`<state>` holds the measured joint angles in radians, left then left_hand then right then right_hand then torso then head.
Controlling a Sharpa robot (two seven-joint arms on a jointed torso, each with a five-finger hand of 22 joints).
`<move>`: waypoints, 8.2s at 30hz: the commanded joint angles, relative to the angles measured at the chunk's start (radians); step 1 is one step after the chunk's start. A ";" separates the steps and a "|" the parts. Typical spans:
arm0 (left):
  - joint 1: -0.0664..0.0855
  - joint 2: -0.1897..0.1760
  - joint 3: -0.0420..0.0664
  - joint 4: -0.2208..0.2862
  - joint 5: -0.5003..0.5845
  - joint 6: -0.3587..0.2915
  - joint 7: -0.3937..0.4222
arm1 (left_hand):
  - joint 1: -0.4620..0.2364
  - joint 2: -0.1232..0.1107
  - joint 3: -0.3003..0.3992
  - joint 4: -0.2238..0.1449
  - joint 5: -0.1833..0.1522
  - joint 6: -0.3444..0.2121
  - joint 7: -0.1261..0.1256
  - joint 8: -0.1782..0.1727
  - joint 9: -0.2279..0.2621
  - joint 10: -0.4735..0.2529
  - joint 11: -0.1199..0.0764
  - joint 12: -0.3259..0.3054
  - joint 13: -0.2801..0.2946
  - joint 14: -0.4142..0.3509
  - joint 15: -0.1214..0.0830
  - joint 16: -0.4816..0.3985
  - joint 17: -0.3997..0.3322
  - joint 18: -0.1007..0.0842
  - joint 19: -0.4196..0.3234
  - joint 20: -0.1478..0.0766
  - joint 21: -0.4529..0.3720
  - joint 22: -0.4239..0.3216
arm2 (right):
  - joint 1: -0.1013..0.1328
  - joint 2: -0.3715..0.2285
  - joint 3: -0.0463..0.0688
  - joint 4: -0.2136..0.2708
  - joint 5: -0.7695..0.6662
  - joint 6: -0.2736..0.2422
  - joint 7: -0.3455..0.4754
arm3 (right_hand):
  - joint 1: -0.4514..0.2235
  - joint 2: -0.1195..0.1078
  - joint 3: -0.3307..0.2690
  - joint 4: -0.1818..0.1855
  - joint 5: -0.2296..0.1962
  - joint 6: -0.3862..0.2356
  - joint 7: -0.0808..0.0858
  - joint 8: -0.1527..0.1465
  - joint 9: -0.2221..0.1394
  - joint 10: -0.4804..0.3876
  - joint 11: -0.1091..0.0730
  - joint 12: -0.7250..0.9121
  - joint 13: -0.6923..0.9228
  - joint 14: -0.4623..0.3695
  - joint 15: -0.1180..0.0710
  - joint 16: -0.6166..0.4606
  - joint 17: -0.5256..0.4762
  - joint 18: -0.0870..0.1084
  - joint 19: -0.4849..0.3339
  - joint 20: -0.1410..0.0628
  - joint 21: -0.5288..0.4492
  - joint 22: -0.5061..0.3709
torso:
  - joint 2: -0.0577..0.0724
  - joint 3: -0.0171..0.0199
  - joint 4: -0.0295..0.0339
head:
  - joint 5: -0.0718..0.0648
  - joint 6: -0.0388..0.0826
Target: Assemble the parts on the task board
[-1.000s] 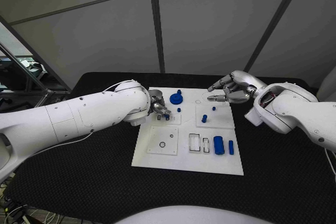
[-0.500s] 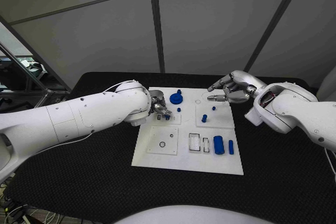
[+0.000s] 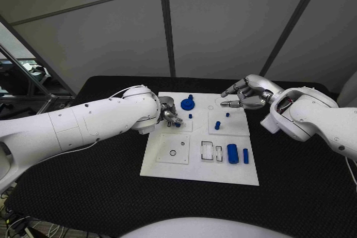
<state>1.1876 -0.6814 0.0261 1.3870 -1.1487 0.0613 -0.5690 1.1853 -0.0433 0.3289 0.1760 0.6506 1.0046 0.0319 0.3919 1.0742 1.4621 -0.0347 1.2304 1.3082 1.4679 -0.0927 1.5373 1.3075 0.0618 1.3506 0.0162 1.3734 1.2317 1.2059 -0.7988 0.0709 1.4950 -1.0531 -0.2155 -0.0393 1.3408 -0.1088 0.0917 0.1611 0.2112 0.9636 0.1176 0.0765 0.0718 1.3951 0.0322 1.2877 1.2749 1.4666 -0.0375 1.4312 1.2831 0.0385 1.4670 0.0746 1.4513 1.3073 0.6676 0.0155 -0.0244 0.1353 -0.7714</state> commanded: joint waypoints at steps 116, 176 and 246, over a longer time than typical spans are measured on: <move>-0.003 0.006 0.078 -0.032 0.010 0.036 -0.006 | -0.176 -0.082 -0.136 0.117 -0.602 0.084 -0.022 -0.063 0.088 0.029 -0.017 0.002 0.138 0.095 -0.020 0.009 0.233 0.015 0.009 -0.015 -0.010 0.024 | 0.002 0.006 0.001 -0.015 -0.002 0.012 0.019 | -0.028 0.012 -0.010 0.004 0.006 0.003 0.001 -0.010 -0.002 0.002 0.002 0.002 -0.005 0.042 -0.005 -0.009 -0.005 0.006 0.004 -0.007 -0.007 0.060 | -0.001 0.0007 0.0009 | -0.001 -0.002; 0.086 0.198 0.049 -0.491 0.018 0.282 0.047 | -0.069 -0.027 -0.182 0.108 -0.602 0.050 0.030 -0.261 -0.189 -0.023 0.027 -0.111 0.105 0.085 0.026 -0.017 0.203 0.034 -0.046 0.030 -0.090 -0.052 | 0.002 0.023 0.001 -0.025 -0.002 0.017 0.017 | -0.030 0.014 -0.010 0.004 0.007 0.003 0.001 -0.010 -0.002 0.003 0.002 0.003 -0.004 0.042 -0.005 -0.008 -0.005 0.006 0.005 -0.007 -0.007 0.060 | 0.000 0.0005 -0.0005 | 0.003 -0.002; 0.040 -0.047 0.049 -0.071 -0.036 0.097 0.152 | 0.158 0.100 -0.020 -0.206 -0.599 0.074 0.000 -0.159 -0.071 -0.002 0.000 -0.107 0.098 0.095 0.007 0.012 0.237 0.028 -0.027 0.013 -0.074 -0.010 | 0.002 0.012 0.001 -0.024 -0.002 0.018 0.020 | -0.034 0.019 -0.010 0.005 0.008 0.005 0.001 -0.009 -0.001 0.005 0.002 0.005 -0.002 0.042 -0.005 -0.009 -0.004 0.006 0.005 -0.007 -0.007 0.061 | -0.001 0.0010 0.0011 | 0.014 -0.009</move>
<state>1.2269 -0.7264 0.0744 1.3099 -1.1563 0.1939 -0.4231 1.3388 0.0569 0.2142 0.0724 0.0457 1.0737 0.0374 0.2265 1.0018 1.4534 -0.0336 1.1172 1.3084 1.4634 -0.0785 1.5456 1.3075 0.1232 1.3168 0.0325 1.2922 1.2212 1.2056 -0.7870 0.0708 1.4686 -1.0541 -0.2006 -0.0288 1.3171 -0.0930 0.0864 0.1665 0.2147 0.9636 0.1176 0.0725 0.0715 1.3951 0.0321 1.2877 1.2719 1.4666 -0.0374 1.4268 1.2792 0.0385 1.4670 0.0746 1.4474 1.3073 0.6658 0.0162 -0.0226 0.1487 -0.7806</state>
